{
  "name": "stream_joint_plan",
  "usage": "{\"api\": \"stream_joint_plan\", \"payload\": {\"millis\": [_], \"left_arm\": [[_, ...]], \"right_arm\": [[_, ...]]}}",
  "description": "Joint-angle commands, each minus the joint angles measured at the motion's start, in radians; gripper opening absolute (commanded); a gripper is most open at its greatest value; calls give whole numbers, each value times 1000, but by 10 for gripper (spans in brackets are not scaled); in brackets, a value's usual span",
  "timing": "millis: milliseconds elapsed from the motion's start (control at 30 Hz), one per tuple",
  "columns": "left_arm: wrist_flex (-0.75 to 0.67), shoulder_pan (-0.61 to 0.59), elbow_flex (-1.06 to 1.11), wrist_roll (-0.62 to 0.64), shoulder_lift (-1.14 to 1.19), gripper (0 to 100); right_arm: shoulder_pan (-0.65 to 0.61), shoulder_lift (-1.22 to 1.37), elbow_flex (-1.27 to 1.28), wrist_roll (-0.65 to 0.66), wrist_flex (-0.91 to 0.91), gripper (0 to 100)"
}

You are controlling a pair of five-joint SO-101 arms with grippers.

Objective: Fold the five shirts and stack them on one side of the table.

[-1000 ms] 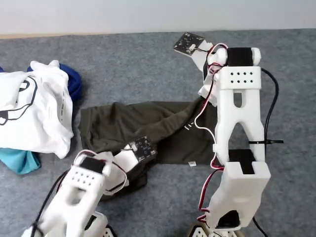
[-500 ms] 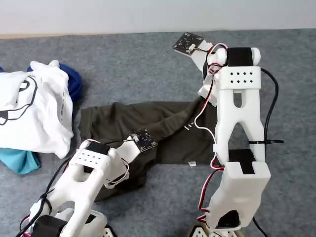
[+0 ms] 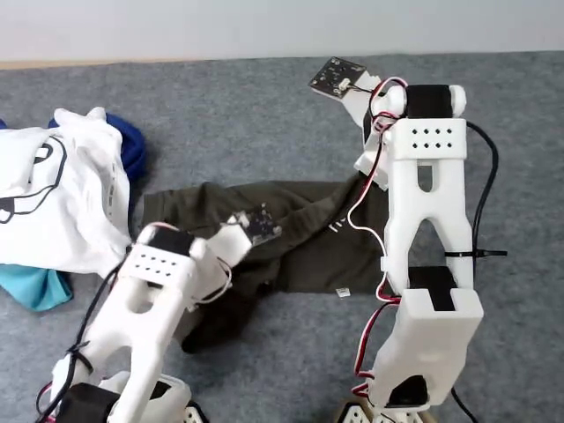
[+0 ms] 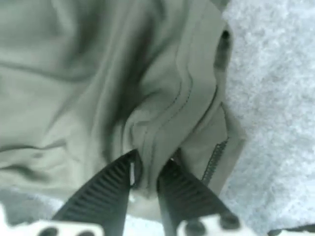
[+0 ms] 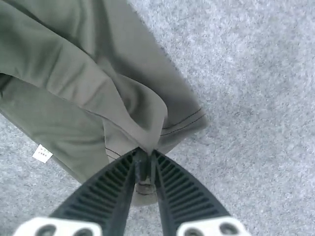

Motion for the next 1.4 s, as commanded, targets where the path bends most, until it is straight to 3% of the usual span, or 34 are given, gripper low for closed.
{"api": "stream_joint_plan", "payload": {"millis": [0,300,533,833,967,1100,1367], "left_arm": [[78,-14,-119,-6,-5,3],[107,-6,-104,-6,2,11],[104,-6,-25,-9,-2,97],[81,-12,-13,-58,3,98],[75,-12,-13,-60,3,90],[58,-12,-22,-60,-2,2],[195,-118,-294,-58,-5,1]], "right_arm": [[30,-18,-9,-9,35,9],[53,-18,-9,-8,35,9],[53,-16,-9,-8,35,9],[53,-16,-9,-8,35,9],[53,-16,-9,-8,35,9],[54,-19,-12,-8,35,9],[64,-117,-14,-8,33,9]]}}
